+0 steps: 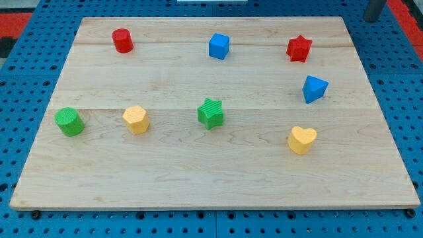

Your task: Move the yellow heart to the top of the green star

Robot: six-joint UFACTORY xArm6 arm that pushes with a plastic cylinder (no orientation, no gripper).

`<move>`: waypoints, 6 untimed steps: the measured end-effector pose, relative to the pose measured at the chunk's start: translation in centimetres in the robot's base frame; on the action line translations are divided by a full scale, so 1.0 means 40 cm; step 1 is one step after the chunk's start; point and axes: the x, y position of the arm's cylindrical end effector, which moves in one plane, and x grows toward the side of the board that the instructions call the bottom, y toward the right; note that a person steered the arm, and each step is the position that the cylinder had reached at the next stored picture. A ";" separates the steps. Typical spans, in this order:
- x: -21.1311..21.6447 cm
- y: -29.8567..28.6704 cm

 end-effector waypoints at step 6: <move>0.825 -0.266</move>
